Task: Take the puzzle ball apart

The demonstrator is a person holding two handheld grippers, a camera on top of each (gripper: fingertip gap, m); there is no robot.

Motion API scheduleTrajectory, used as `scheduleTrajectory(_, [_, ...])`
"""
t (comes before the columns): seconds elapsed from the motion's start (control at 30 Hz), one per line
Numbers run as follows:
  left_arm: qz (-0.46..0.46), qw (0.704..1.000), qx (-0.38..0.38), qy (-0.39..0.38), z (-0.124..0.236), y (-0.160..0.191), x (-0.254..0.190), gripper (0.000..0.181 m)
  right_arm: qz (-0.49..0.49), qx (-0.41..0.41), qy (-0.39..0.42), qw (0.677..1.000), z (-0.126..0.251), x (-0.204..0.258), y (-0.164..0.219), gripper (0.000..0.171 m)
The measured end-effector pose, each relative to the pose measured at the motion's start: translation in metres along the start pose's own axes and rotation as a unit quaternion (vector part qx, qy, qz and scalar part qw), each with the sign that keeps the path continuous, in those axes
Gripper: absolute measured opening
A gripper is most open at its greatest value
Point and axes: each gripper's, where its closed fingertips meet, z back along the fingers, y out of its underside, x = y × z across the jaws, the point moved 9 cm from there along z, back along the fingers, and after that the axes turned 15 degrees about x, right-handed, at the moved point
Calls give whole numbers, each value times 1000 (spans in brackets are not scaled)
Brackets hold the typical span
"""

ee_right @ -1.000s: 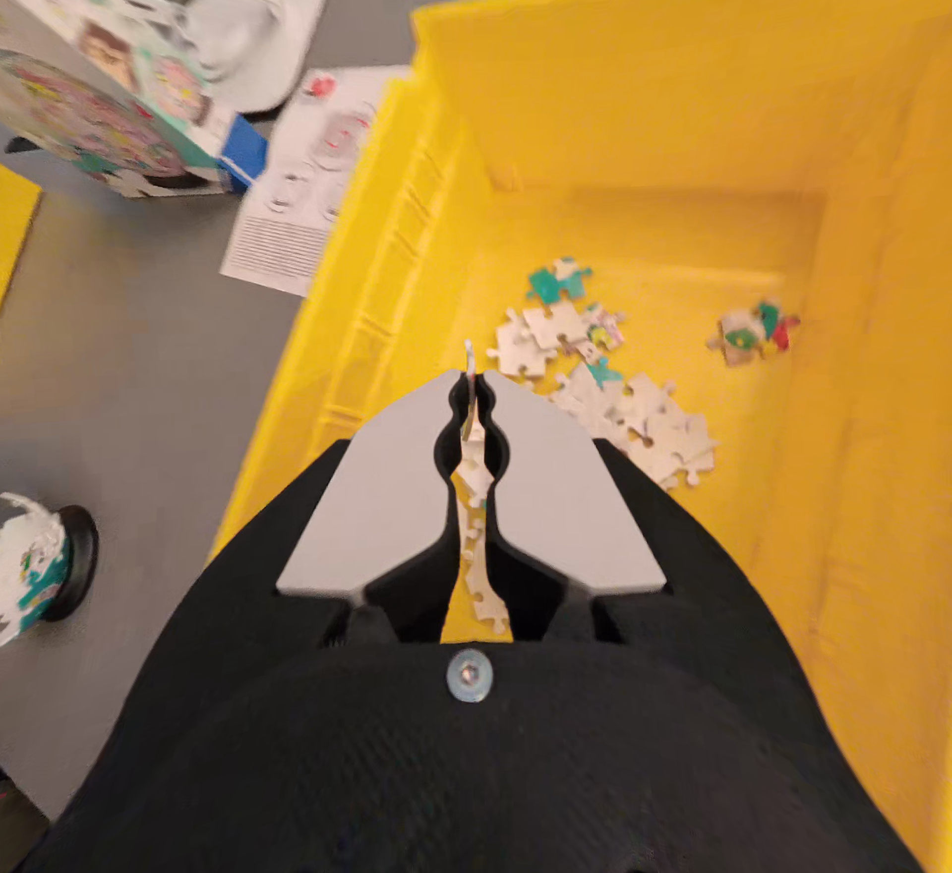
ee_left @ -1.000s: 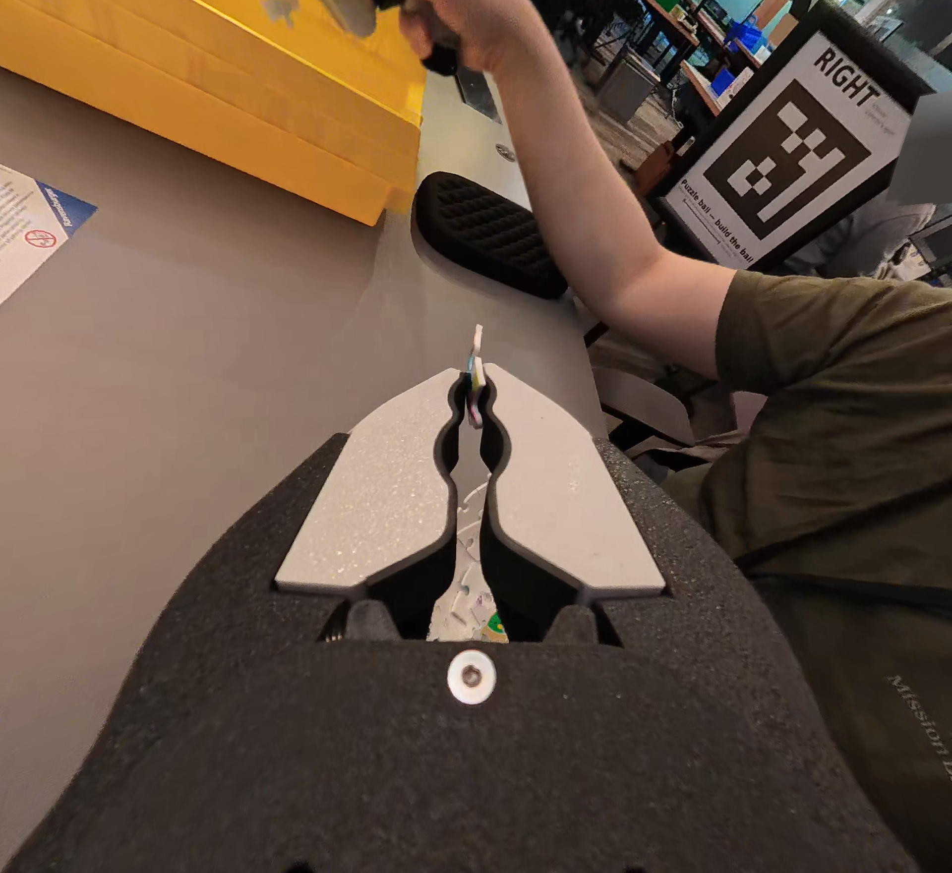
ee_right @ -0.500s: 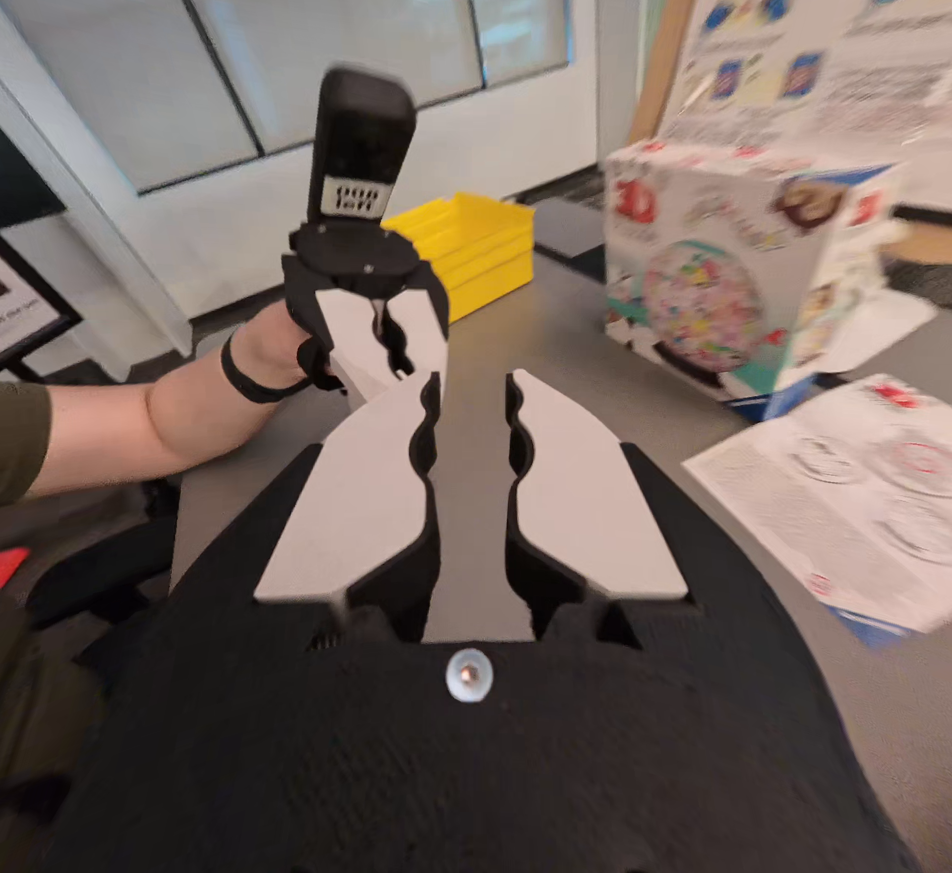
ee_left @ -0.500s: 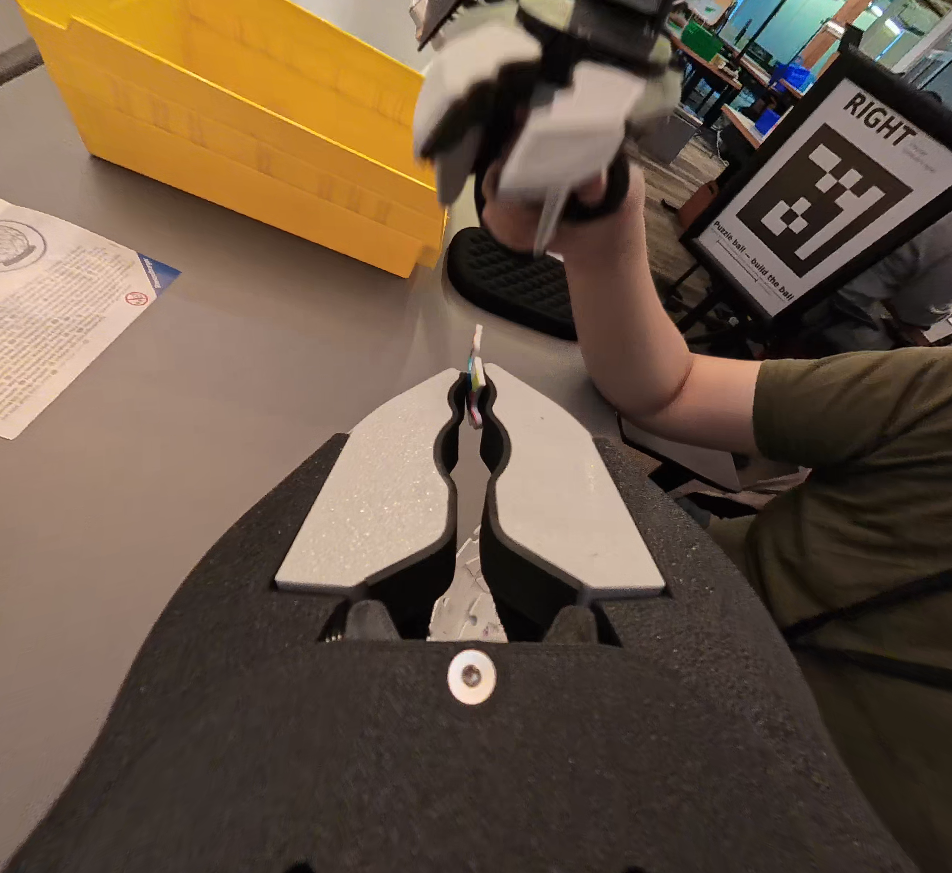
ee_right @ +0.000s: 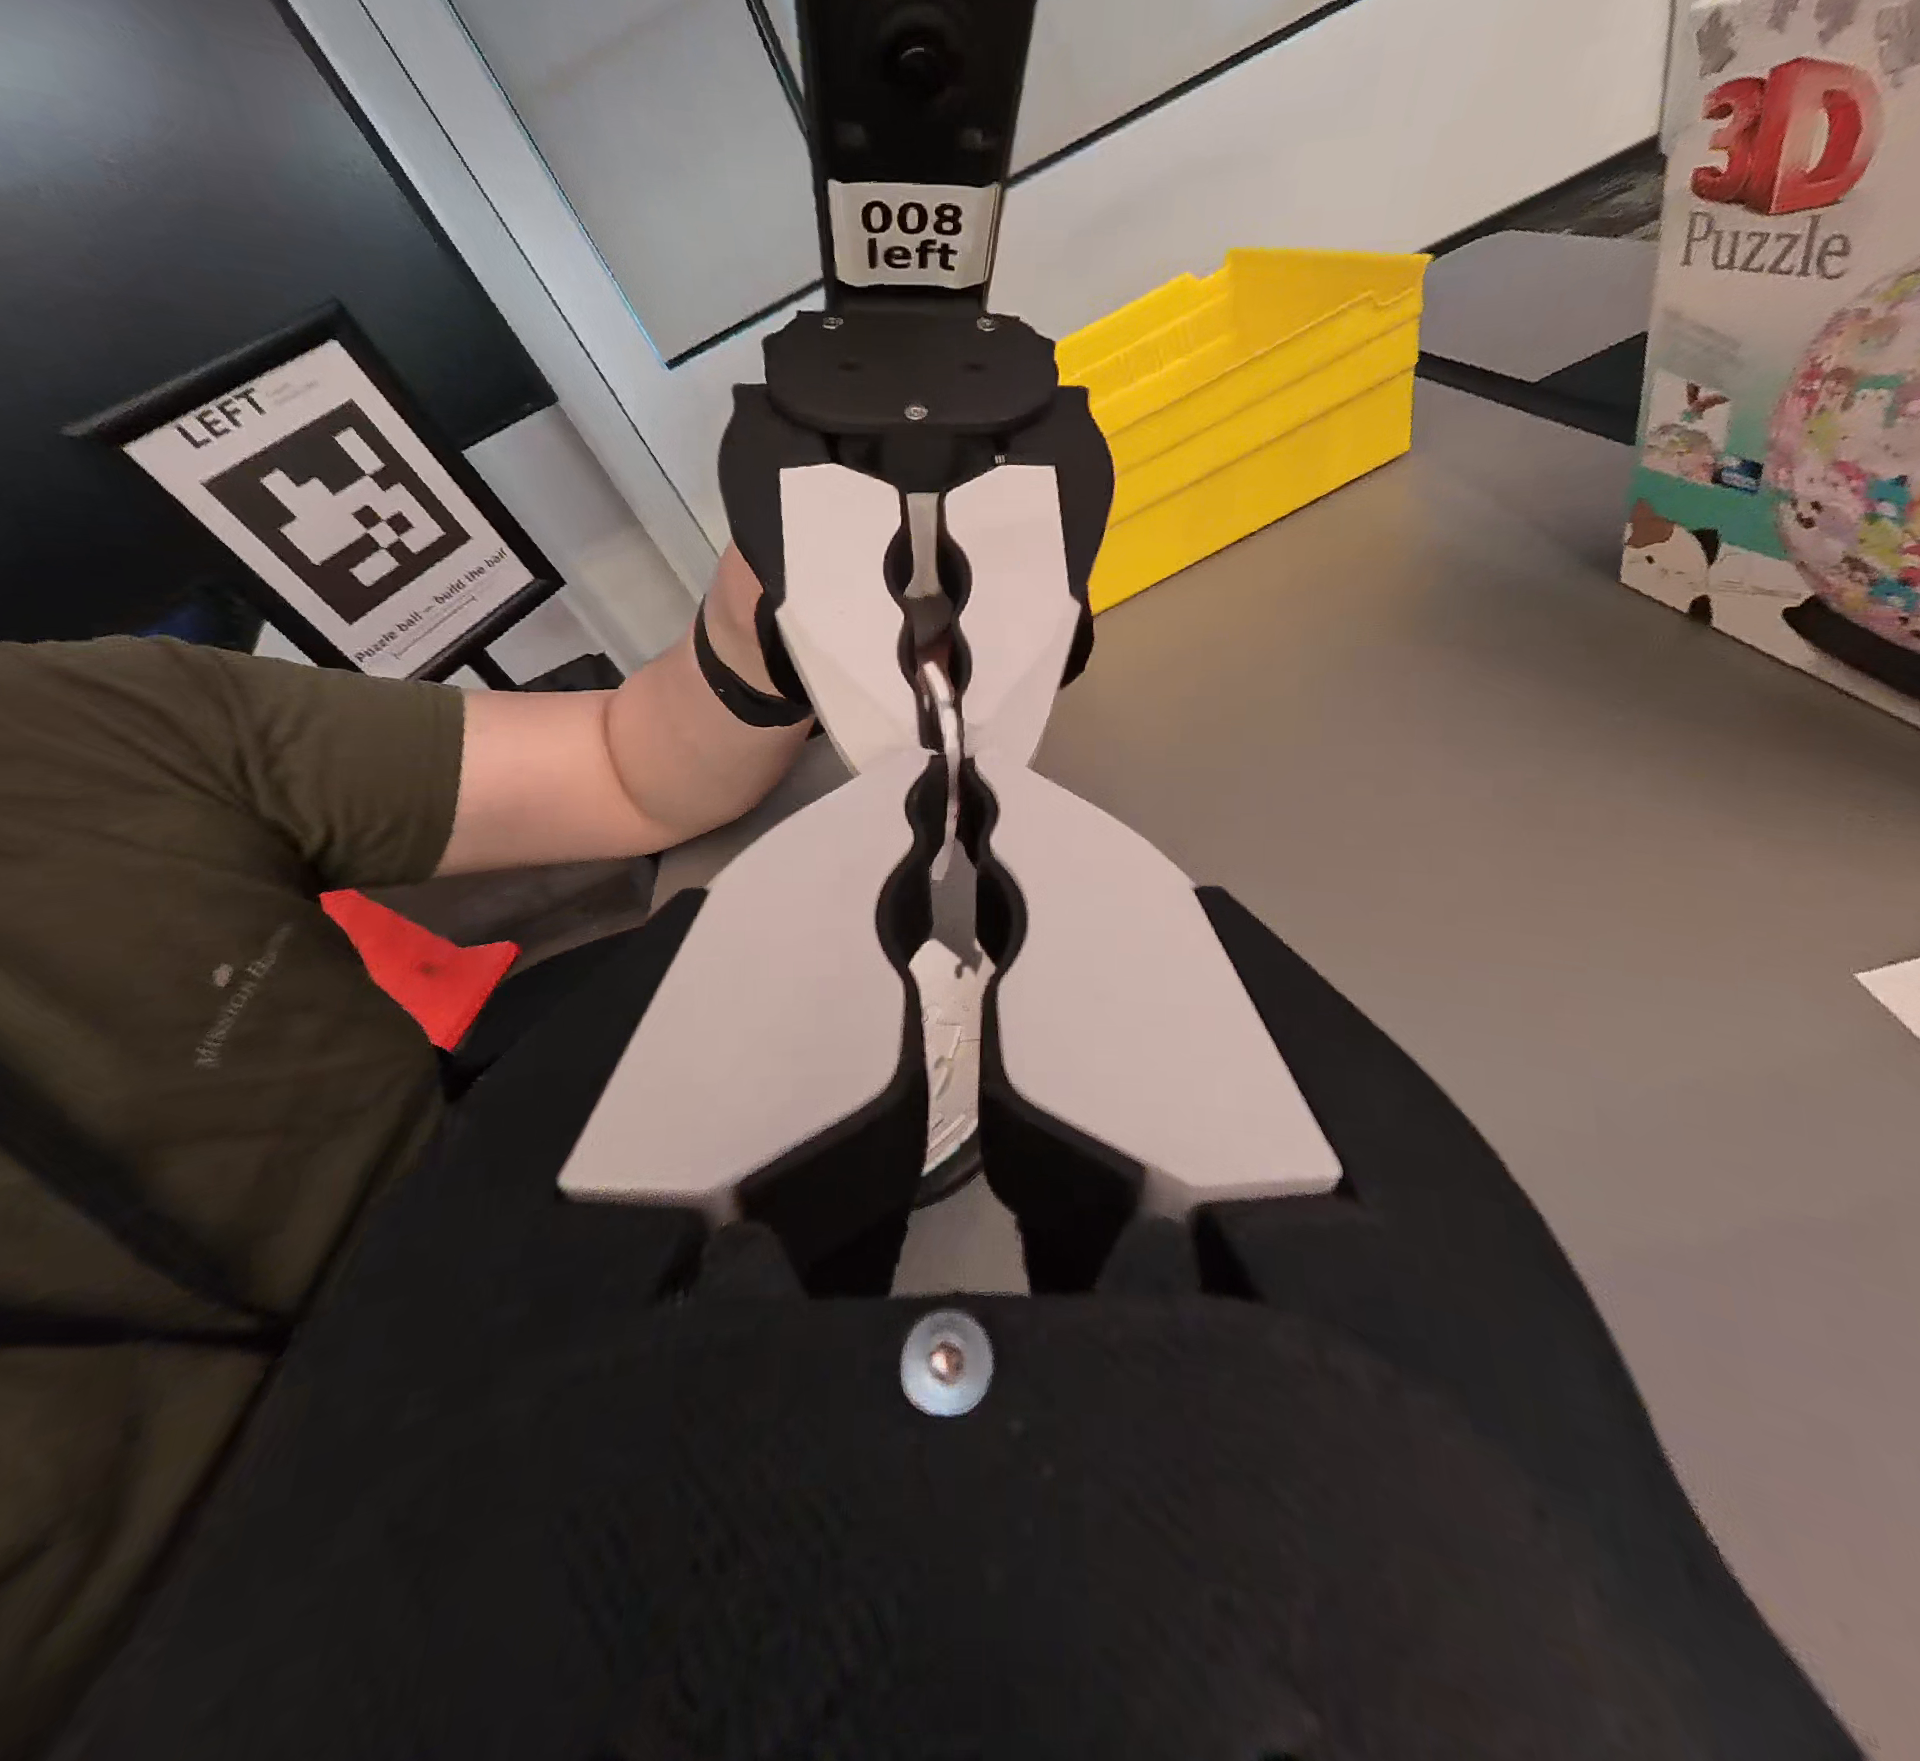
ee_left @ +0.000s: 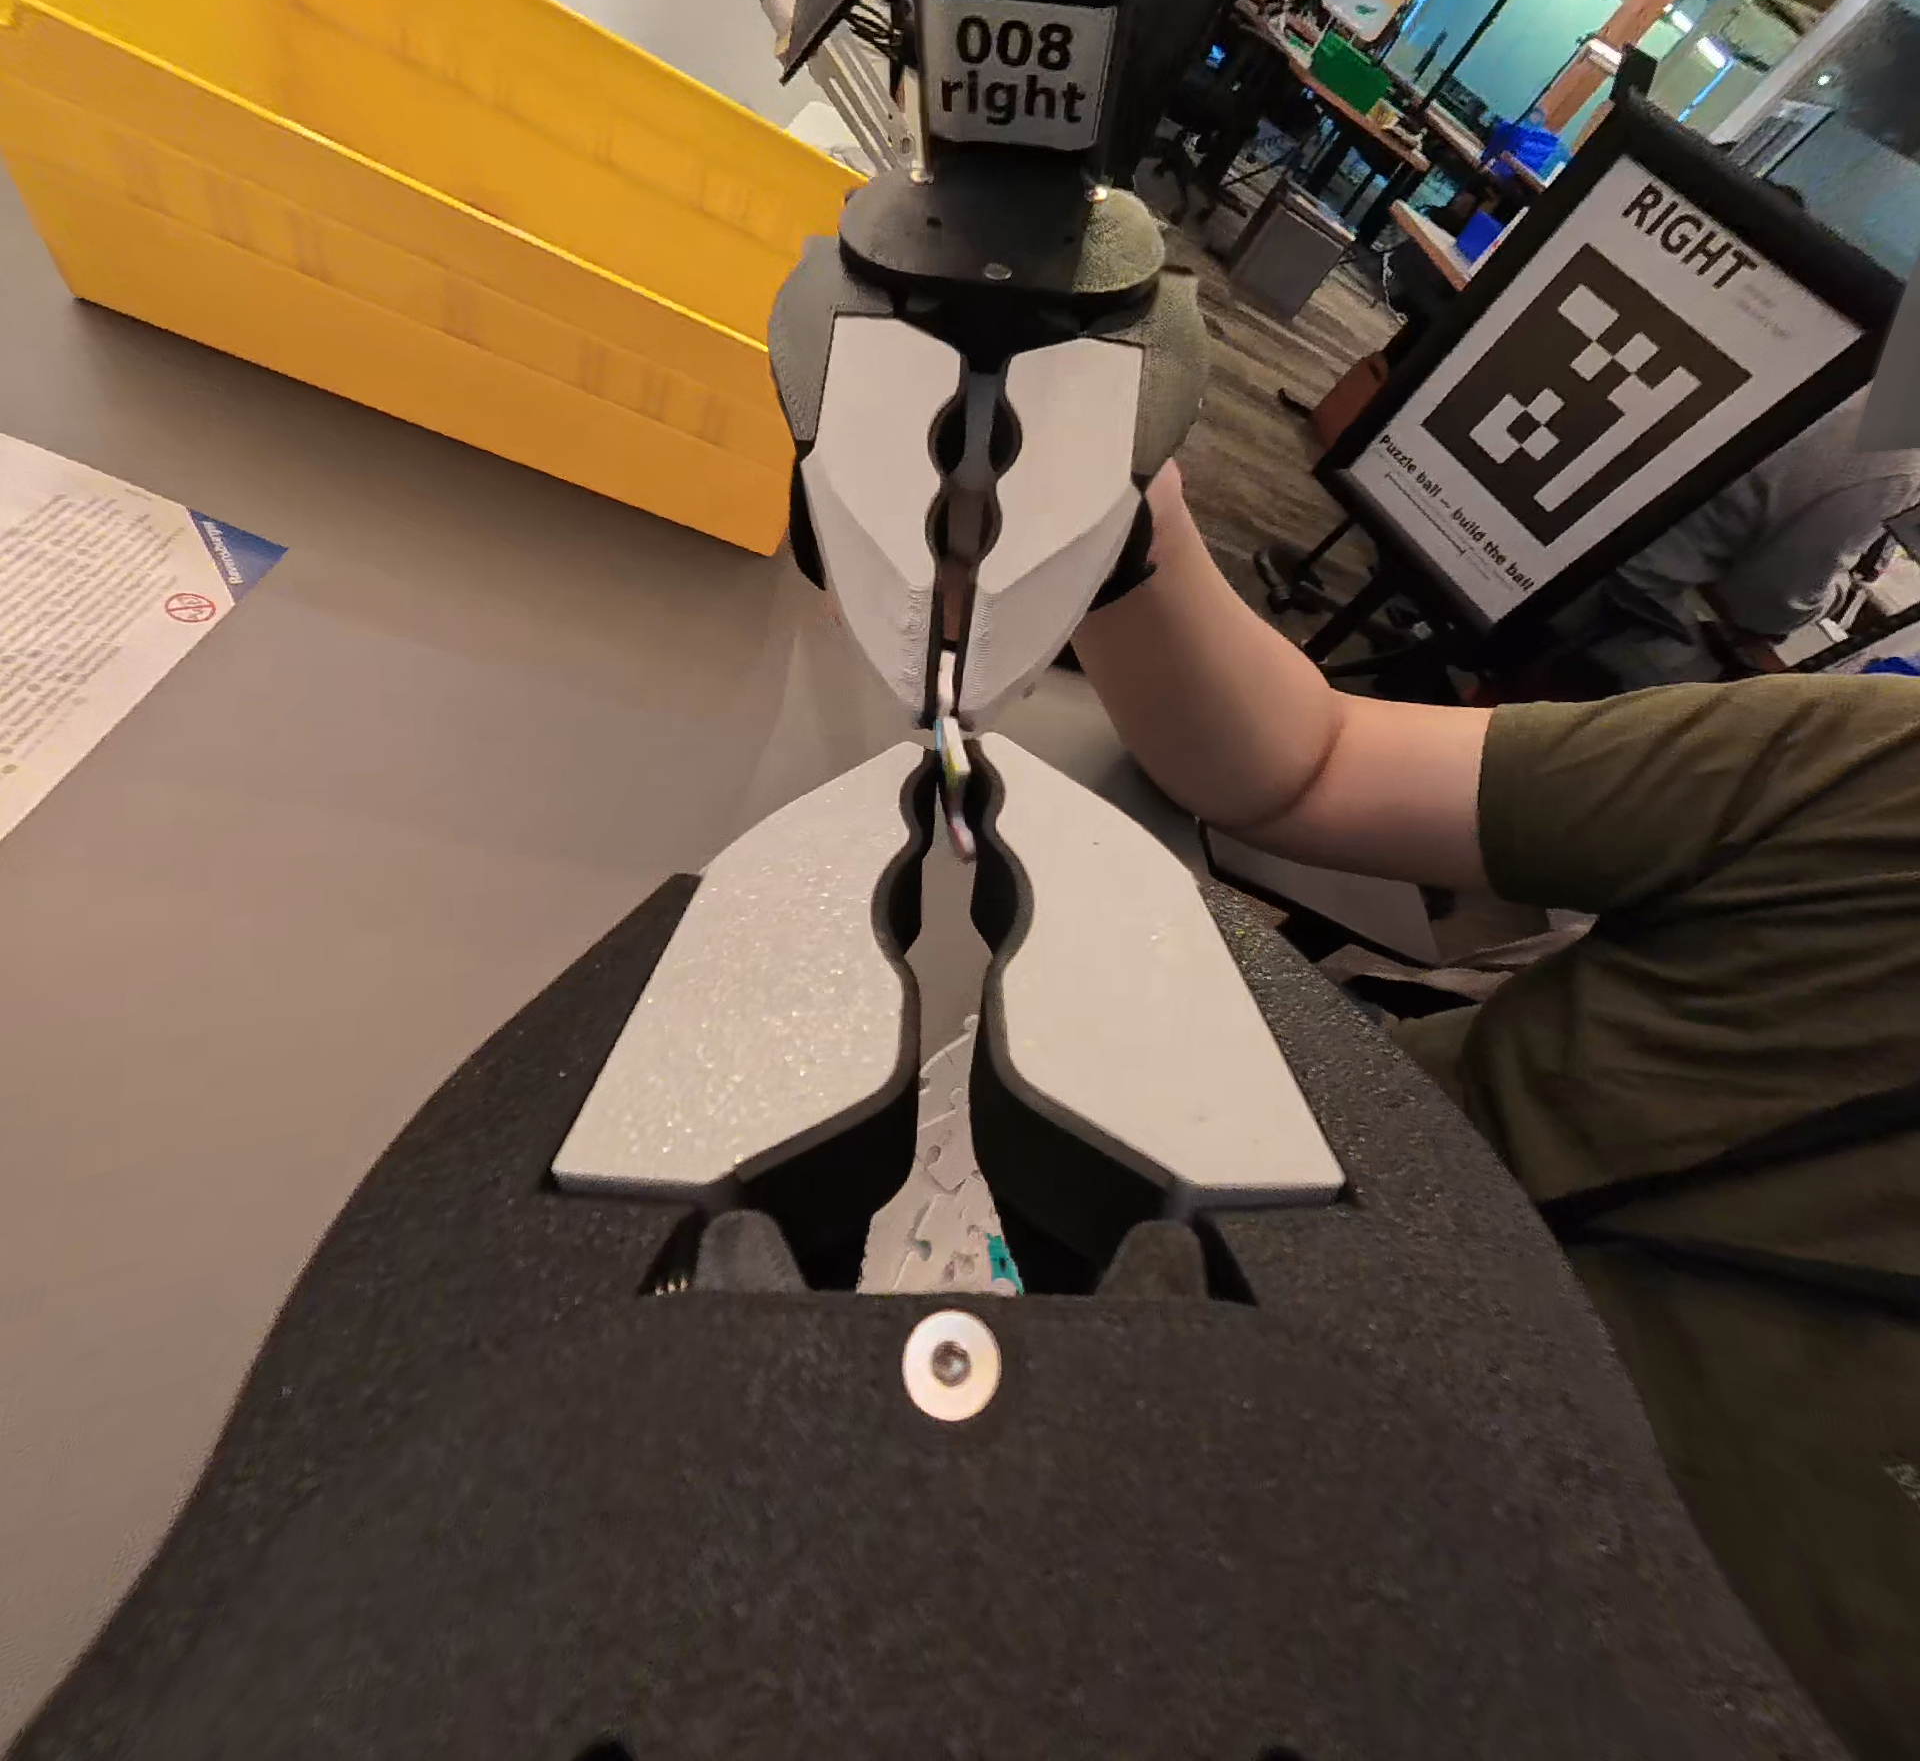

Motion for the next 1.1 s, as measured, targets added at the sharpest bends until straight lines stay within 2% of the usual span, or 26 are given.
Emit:
scheduleTrajectory(0.17, [-13,1000,0,6,2,0,-3,6,24,-4,-5,1000,1,4,-1,2])
scheduleTrajectory(0.27, [-13,1000,4,-26,5,0,0,25,30,-20,12,999,12,7,-4,2])
scheduleTrajectory(0.33, [-25,999,-2,-42,9,-1,0,25,34,-31,53,998,29,9,-6,2])
scheduleTrajectory(0.4, [-26,998,-1,-51,13,-1,0,25,46,-43,177,982,67,15,-10,3])
scheduleTrajectory(0.47, [-25,998,12,-53,18,1,-1,25,33,-84,357,930,131,23,-12,3])
scheduleTrajectory(0.5, [-20,998,26,-56,21,2,-1,25,1,-117,414,903,166,25,-9,3])
scheduleTrajectory(0.57, [-9,996,64,-63,25,7,-1,25,-119,-118,447,879,219,9,14,2])
scheduleTrajectory(0.63, [-6,994,79,-75,28,10,0,25,-262,-51,421,867,244,-25,54,3])
scheduleTrajectory(0.77, [4,994,82,-73,34,11,2,25,-359,25,391,847,238,-74,109,3])
scheduleTrajectory(0.83, [9,993,88,-72,36,13,3,24,-385,88,404,825,231,-88,124,3])
scheduleTrajectory(0.87, [11,993,89,-74,37,14,3,24,-389,112,422,811,232,-93,128,7])
scheduleTrajectory(0.93, [17,991,99,-86,40,17,4,24,-398,136,481,769,240,-94,127,25])
scheduleTrajectory(1.0, [19,988,112,-104,46,21,2,25,-368,94,531,757,244,-77,111,24])
scheduleTrajectory(1.03, [22,987,115,-114,48,25,0,25,-330,49,554,762,240,-64,97,24])
scheduleTrajectory(1.1, [30,985,117,-120,49,38,-5,25,-193,-50,553,809,210,-31,58,25])
